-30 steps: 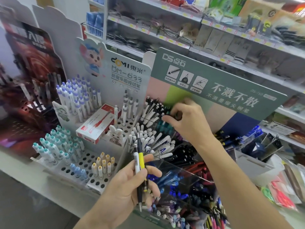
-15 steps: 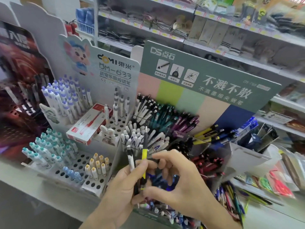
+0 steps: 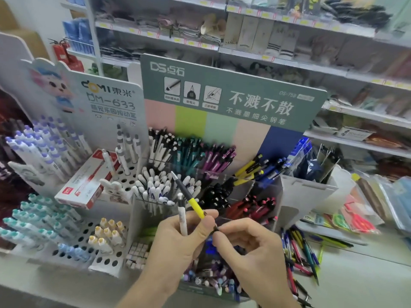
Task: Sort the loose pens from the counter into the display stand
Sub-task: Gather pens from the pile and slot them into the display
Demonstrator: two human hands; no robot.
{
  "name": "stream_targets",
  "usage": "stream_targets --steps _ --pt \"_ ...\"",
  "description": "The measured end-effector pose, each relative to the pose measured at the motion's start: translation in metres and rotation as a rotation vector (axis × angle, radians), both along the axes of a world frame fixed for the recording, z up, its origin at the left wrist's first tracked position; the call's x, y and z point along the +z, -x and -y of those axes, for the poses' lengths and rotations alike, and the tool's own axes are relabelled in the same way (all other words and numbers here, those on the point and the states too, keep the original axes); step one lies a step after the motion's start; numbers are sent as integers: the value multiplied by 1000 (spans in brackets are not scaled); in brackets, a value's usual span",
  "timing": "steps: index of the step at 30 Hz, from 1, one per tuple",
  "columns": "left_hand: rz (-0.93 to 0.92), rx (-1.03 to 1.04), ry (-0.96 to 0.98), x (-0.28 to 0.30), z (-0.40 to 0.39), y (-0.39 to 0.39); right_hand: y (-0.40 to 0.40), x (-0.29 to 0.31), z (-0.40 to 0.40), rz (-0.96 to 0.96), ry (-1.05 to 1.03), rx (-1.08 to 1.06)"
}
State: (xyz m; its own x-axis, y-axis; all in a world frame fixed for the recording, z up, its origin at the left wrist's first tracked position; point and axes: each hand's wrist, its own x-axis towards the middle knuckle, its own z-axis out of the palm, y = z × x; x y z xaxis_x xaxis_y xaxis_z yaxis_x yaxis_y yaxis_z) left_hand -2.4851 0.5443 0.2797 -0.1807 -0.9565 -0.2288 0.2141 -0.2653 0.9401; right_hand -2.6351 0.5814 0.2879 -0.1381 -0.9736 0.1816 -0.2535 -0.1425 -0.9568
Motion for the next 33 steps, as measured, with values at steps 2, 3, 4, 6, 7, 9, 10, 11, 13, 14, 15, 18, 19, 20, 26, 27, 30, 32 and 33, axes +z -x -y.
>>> stream_targets --steps 2,3,4,6,7,9,10,11,13,14,15,18,19,20,26,27,30,32,33 --pt "60 -43 35 2 5 9 8 3 2 16 26 -61" --pt "70 -70 40 4 9 14 14 6 4 37 52 -108" --pt "68 -93 30 6 12 19 20 11 6 60 85 -171" --pt "-29 -94 -61 11 17 27 41 22 13 89 176 -314" --pt "-118 -92 -131 13 19 29 53 30 17 89 227 -372" --pt "-270 -117 -237 17 20 30 77 47 27 50 308 -418" --pt "-300 -143 -252 18 20 31 86 55 33 7 332 -413" --pt "-295 -166 -240 19 20 32 93 62 39 -47 349 -401" --pt "-228 -198 -196 21 21 34 101 69 56 -139 370 -361" --pt "-185 -213 -182 21 22 36 103 71 66 -169 363 -326" --pt "-153 -219 -177 22 23 37 102 70 77 -201 343 -284" --pt "-112 -155 -146 22 30 40 95 63 106 -295 268 -176" --pt "-85 -101 -127 20 33 40 92 59 113 -314 262 -160" --pt "-56 -51 -108 17 35 40 89 54 118 -334 275 -157" --pt "61 235 116 14 42 18 78 25 123 -601 423 -162" --pt "50 293 144 18 43 12 77 24 120 -600 429 -175" --pt "148 393 268 34 48 -10 75 24 111 -551 468 -201" --pt "206 445 321 41 53 -24 72 26 108 -552 467 -187" --pt "242 479 334 41 56 -32 71 26 106 -555 464 -176"
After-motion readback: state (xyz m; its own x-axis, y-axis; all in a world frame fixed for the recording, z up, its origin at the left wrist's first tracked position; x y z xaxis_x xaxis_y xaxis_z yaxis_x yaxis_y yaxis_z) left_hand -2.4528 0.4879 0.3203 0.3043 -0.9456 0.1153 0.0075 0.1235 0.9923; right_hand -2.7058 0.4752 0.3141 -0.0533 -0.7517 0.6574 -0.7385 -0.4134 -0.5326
